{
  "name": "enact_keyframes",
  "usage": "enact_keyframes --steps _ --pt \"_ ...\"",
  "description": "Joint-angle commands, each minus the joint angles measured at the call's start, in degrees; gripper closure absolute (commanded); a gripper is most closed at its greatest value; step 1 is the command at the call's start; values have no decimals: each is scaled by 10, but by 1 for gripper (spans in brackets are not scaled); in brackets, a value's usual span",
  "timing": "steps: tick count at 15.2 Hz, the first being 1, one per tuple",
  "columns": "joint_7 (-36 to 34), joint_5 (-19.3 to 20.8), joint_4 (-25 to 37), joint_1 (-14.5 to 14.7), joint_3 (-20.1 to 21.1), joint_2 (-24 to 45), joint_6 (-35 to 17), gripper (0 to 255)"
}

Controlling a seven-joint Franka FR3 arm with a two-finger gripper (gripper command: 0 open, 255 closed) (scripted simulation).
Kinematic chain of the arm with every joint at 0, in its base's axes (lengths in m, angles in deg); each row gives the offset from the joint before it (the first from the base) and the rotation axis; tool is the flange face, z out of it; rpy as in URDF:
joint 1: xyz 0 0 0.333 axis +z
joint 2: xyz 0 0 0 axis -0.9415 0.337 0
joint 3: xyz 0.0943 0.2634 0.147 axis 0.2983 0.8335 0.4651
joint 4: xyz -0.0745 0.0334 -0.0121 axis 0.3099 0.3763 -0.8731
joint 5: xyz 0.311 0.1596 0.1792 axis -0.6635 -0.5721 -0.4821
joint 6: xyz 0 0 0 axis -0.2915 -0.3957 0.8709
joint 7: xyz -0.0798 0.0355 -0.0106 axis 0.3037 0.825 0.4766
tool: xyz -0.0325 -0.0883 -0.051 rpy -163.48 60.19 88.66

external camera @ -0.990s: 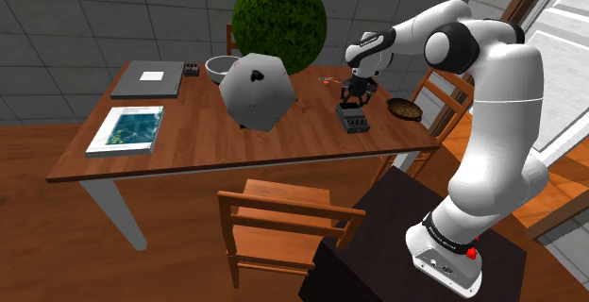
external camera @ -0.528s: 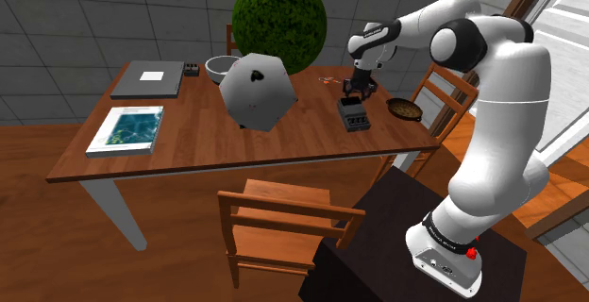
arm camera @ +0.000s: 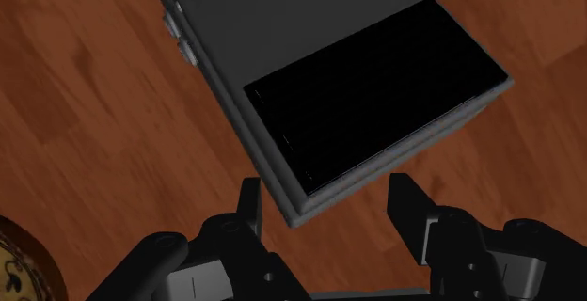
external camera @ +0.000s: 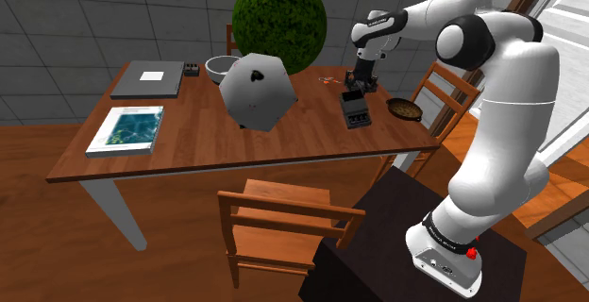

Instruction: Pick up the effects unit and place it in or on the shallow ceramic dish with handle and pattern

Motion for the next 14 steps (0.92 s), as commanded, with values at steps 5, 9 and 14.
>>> enact_keyframes --steps 5,9,14 --pt "-4 5 18 1 -2 -18 36 255" --pt "30 4 40 -25 -13 -9 50 255" --pt "87 0 84 -71 -29 22 68 255"
